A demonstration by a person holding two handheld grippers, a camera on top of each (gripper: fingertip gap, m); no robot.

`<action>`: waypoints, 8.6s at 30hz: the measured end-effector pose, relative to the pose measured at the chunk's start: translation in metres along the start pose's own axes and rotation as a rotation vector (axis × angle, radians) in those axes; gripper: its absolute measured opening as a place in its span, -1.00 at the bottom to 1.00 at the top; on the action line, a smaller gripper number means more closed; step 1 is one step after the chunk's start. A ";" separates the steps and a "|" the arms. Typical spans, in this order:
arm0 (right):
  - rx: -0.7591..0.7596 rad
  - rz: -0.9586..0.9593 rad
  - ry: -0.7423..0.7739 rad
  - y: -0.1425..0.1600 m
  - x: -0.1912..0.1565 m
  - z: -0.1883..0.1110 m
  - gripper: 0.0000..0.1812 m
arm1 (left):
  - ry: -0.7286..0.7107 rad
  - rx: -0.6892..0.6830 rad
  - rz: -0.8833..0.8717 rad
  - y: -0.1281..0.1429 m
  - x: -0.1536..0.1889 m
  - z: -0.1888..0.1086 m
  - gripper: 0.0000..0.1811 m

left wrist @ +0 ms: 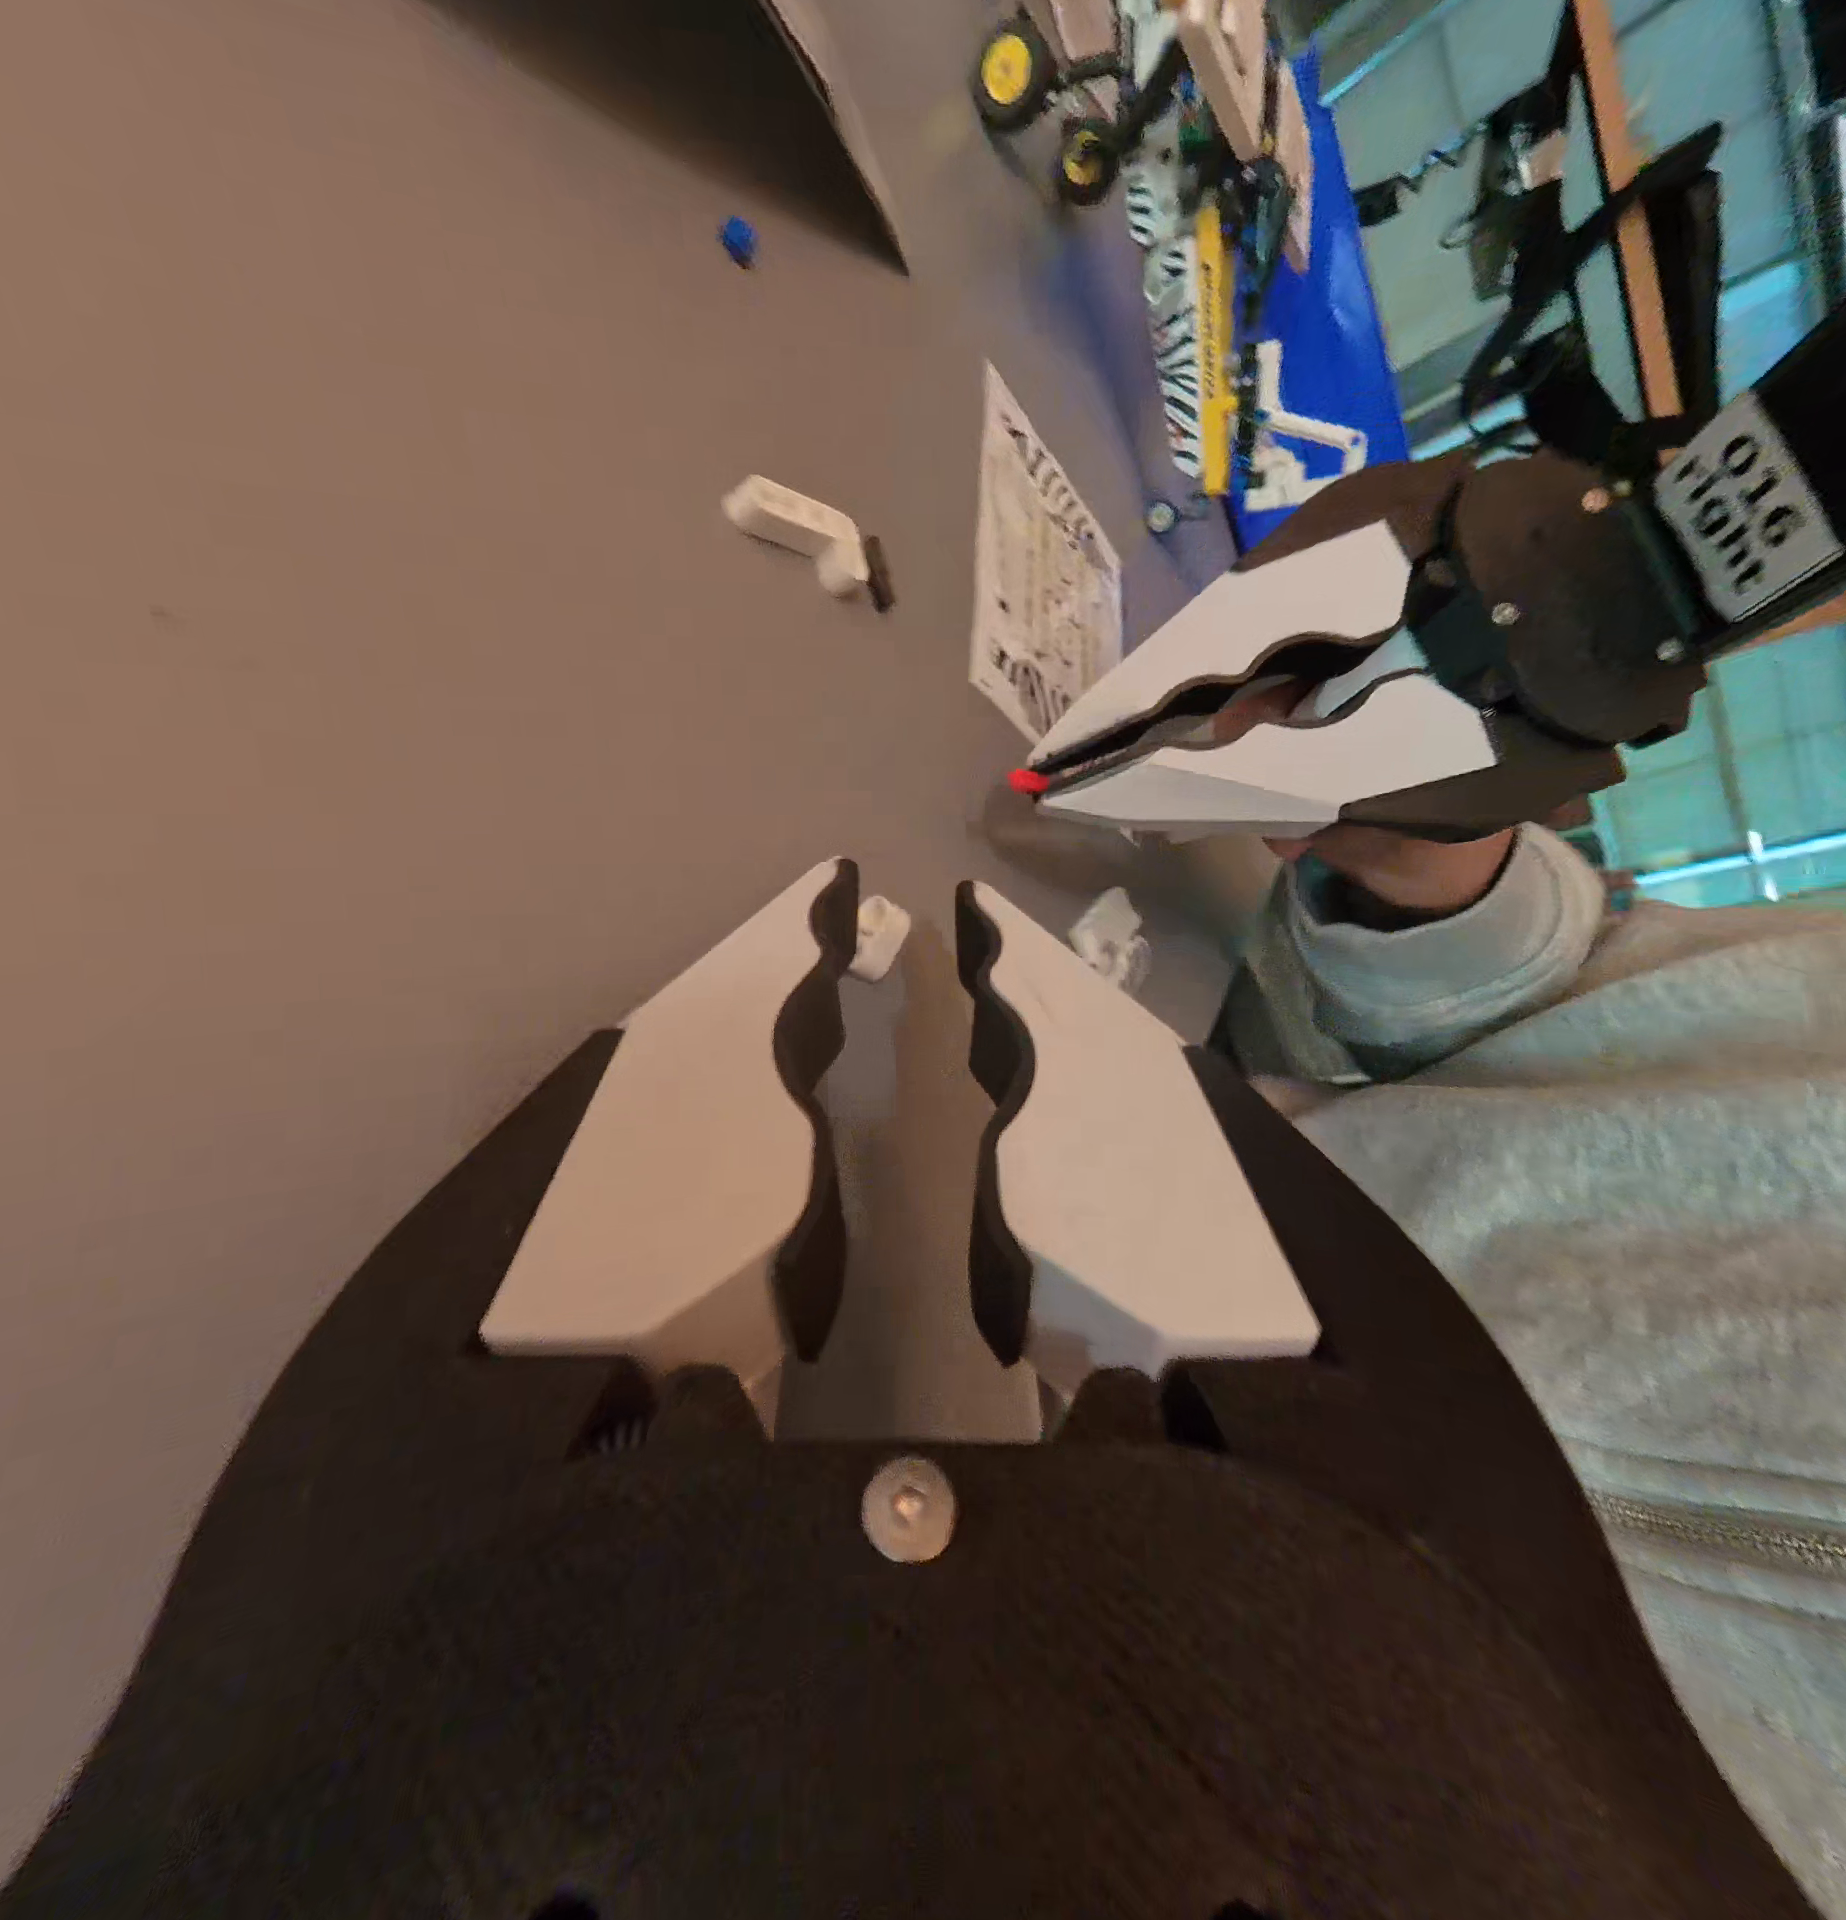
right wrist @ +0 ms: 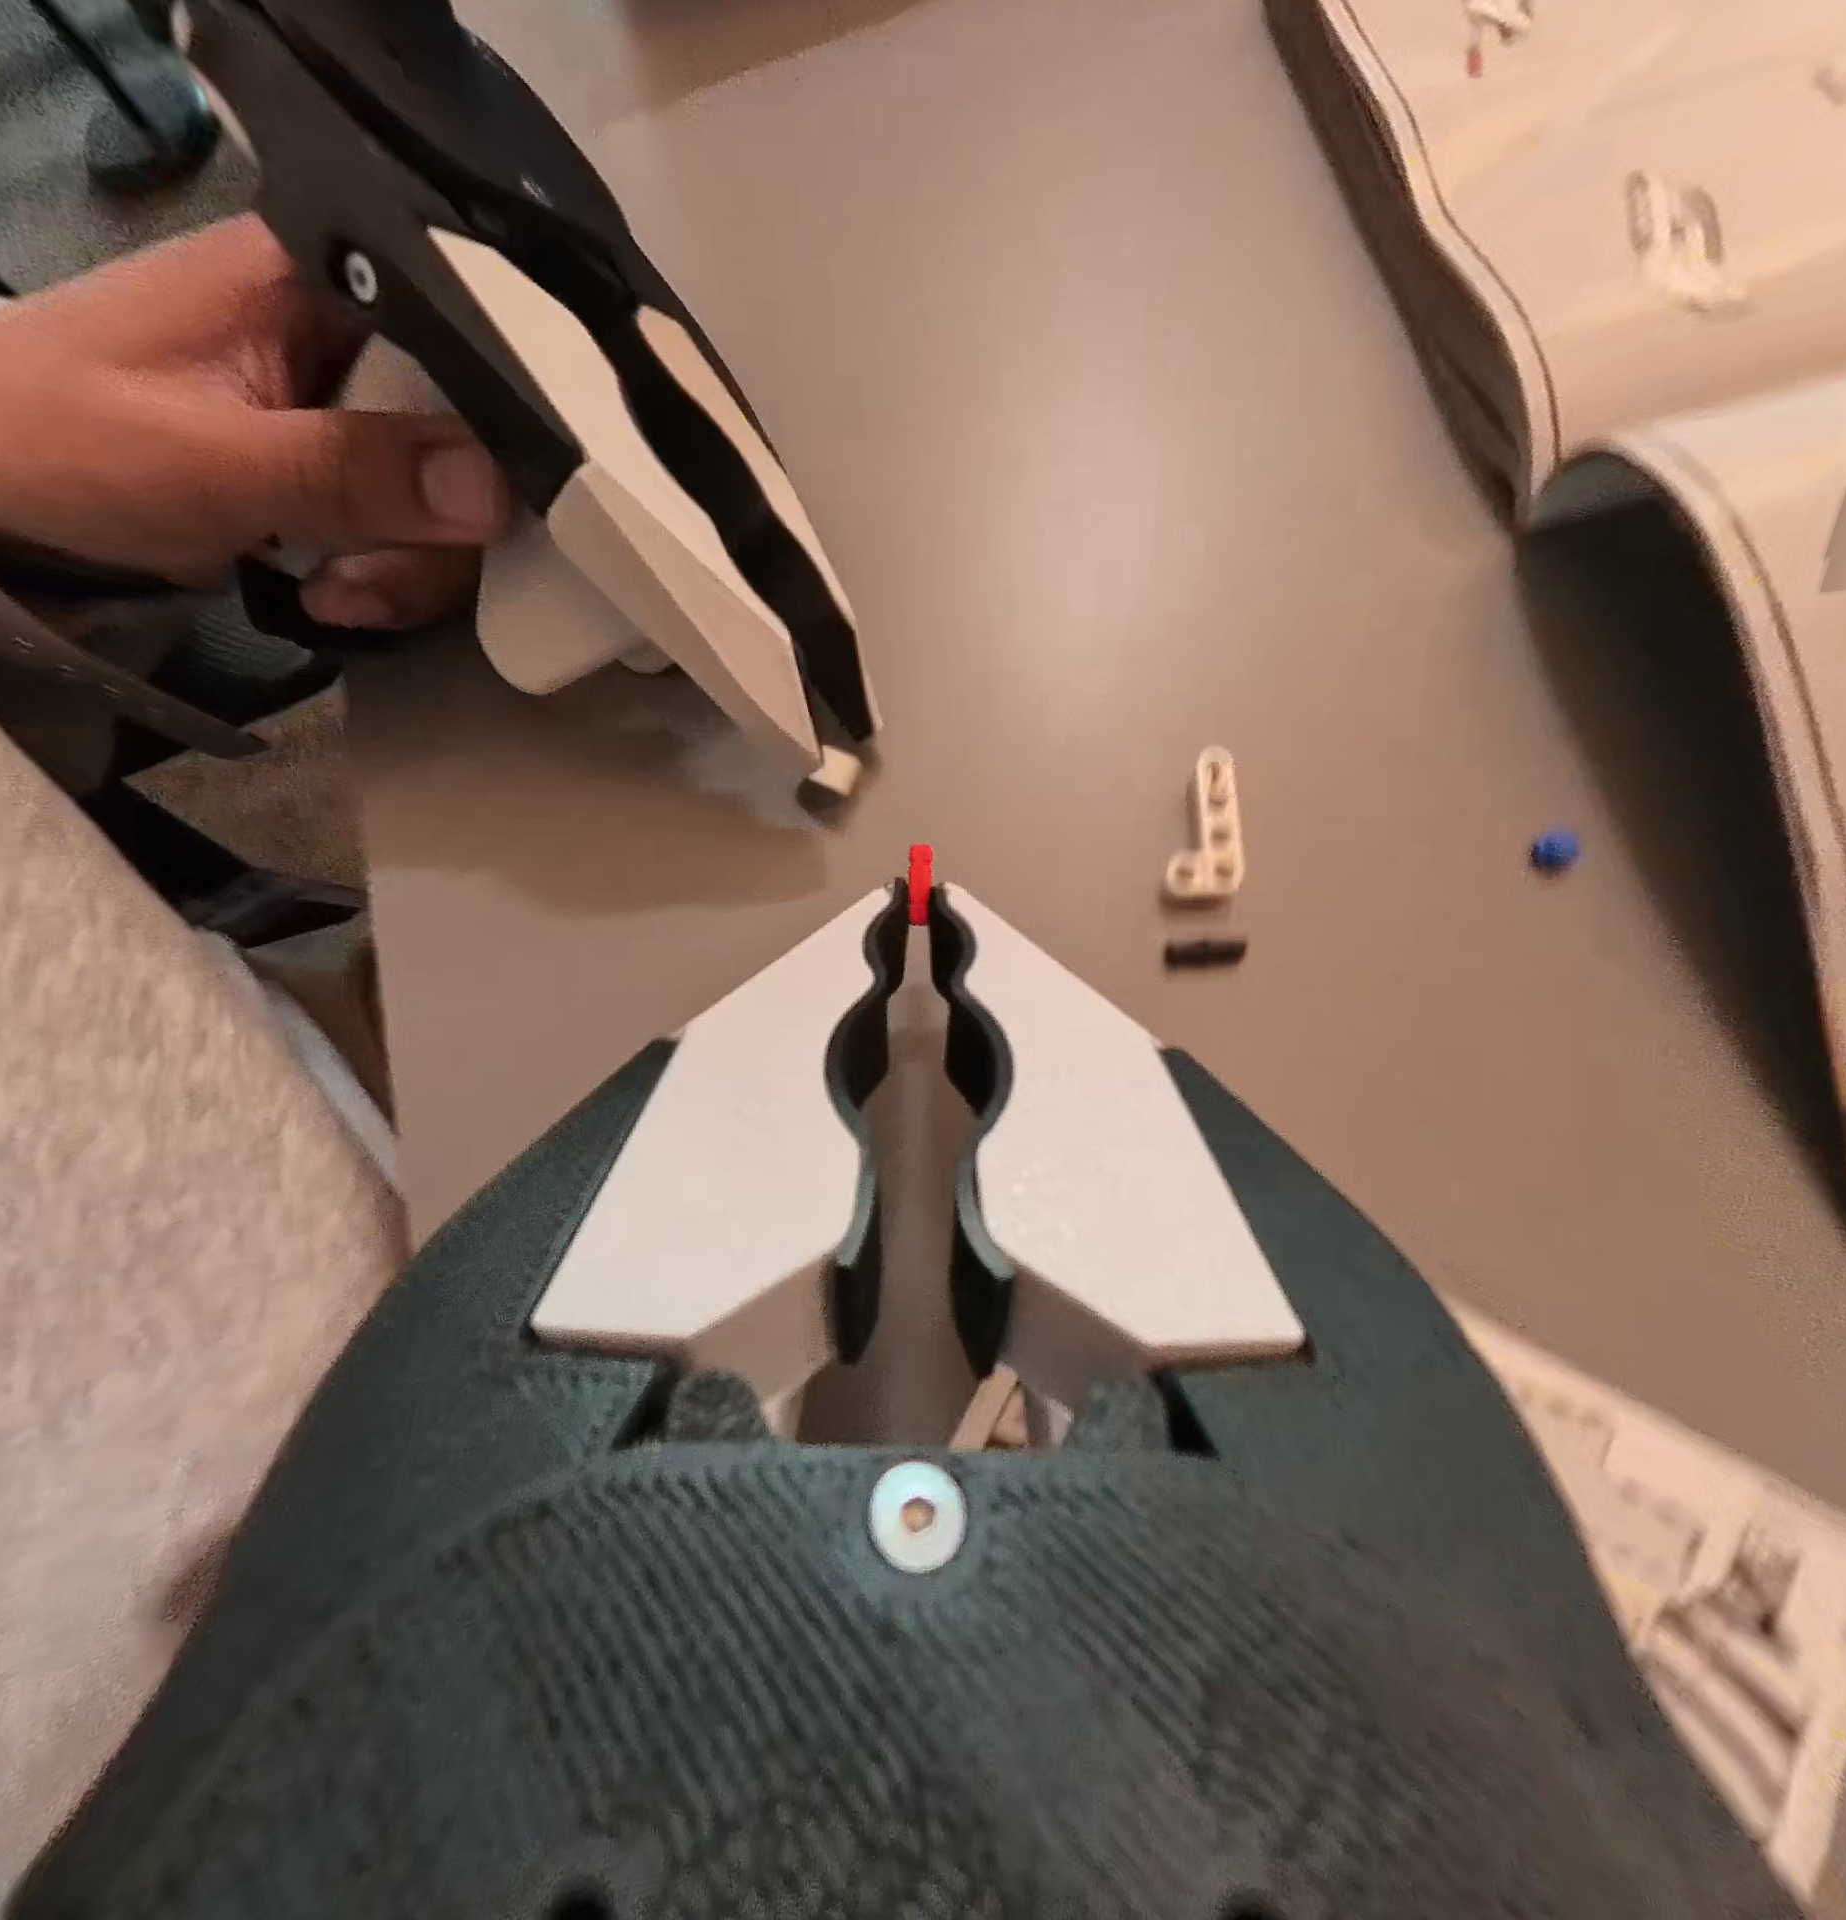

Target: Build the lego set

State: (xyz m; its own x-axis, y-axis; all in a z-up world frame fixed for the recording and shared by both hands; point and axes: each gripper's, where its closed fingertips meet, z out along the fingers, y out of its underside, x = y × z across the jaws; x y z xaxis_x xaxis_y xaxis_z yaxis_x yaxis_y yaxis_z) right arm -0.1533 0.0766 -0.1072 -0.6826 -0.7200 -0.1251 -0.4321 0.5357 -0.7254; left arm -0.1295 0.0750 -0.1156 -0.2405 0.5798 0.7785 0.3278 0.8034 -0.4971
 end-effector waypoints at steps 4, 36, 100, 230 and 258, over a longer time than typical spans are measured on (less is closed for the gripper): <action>0.102 0.142 -0.008 0.021 -0.014 -0.027 -0.97 | 0.070 -0.044 0.040 0.007 0.018 0.007 -0.63; 0.246 0.132 0.014 0.022 -0.031 -0.037 -0.98 | 0.023 -0.228 0.385 0.037 0.027 0.007 -0.66; -0.092 -0.306 -0.232 0.034 0.008 -0.027 -0.84 | -0.242 -0.262 0.660 0.029 0.008 0.026 -0.84; -0.019 0.044 -0.220 0.101 -0.028 -0.068 -0.97 | -0.125 -0.314 0.869 0.058 0.060 0.076 -0.57; -0.008 0.051 -0.235 0.103 -0.025 -0.070 -0.97 | -0.027 -0.335 0.766 0.058 0.066 0.079 -0.57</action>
State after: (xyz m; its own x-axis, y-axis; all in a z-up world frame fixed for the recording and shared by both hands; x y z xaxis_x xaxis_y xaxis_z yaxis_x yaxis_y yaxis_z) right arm -0.2218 0.1808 -0.1308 -0.5483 -0.7744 -0.3157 -0.4065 0.5766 -0.7087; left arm -0.1982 0.1709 -0.1230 0.1394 0.9556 0.2596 0.6623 0.1049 -0.7418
